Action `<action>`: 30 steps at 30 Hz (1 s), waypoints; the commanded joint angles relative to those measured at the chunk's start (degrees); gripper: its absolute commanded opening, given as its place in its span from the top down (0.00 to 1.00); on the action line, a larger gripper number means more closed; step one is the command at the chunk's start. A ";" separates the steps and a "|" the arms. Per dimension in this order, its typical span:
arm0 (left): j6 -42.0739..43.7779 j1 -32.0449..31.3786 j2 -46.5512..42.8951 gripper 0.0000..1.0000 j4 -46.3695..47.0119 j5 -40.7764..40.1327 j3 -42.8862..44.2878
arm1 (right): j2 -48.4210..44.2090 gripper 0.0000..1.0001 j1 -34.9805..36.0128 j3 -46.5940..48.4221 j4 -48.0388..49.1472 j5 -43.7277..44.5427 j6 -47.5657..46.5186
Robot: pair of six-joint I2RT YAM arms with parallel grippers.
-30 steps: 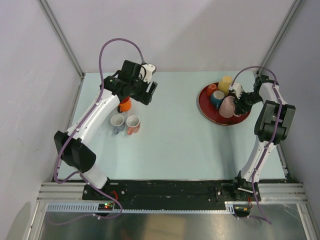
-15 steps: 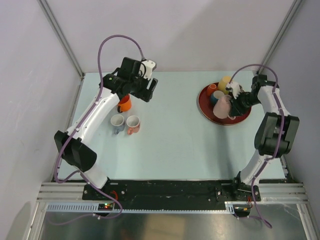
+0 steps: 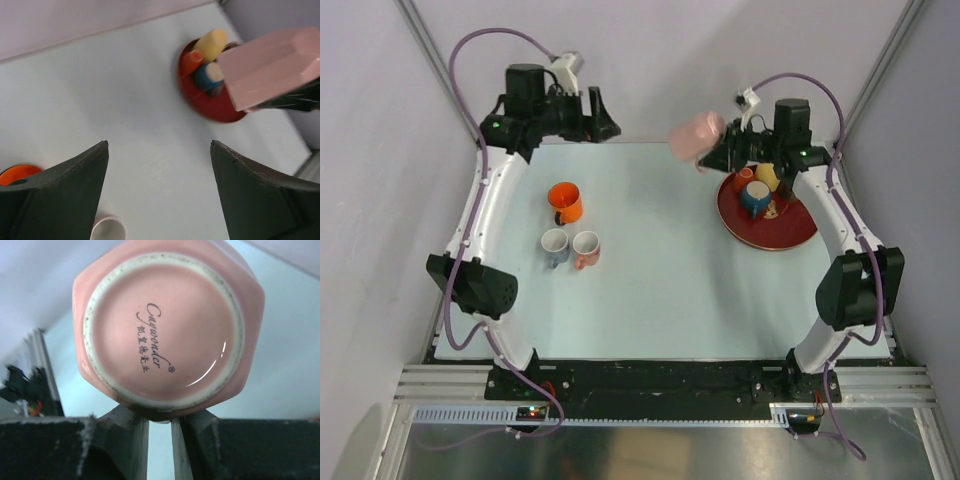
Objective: Turn the mug right side up
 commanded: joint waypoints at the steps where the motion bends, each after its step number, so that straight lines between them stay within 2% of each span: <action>1: -13.41 3.55 1.49 0.14 9.02 24.76 2.22 | 3.21 1.00 2.60 7.42 32.19 -8.27 27.05; 4: -17.90 4.26 2.46 0.15 13.12 32.84 0.58 | 5.75 1.00 5.13 9.98 36.37 -10.06 30.39; 9: -24.47 4.49 3.77 0.17 20.83 39.79 -2.00 | 8.46 1.00 8.27 12.45 40.12 -10.73 32.82; 16: -30.81 3.92 4.50 0.28 29.17 42.07 -2.01 | 11.86 1.00 11.57 15.09 40.01 -8.72 33.86; 21: -33.41 3.45 3.90 0.46 33.54 42.70 -3.04 | 14.04 0.99 13.72 15.18 38.17 -6.46 33.96; 26: -37.36 3.48 2.97 0.65 40.36 41.73 -5.54 | 15.50 0.79 16.10 13.17 36.64 -5.16 33.81; 30: -40.00 3.59 2.53 0.88 45.37 40.56 -8.31 | 16.04 0.64 17.39 11.69 36.65 -5.98 32.84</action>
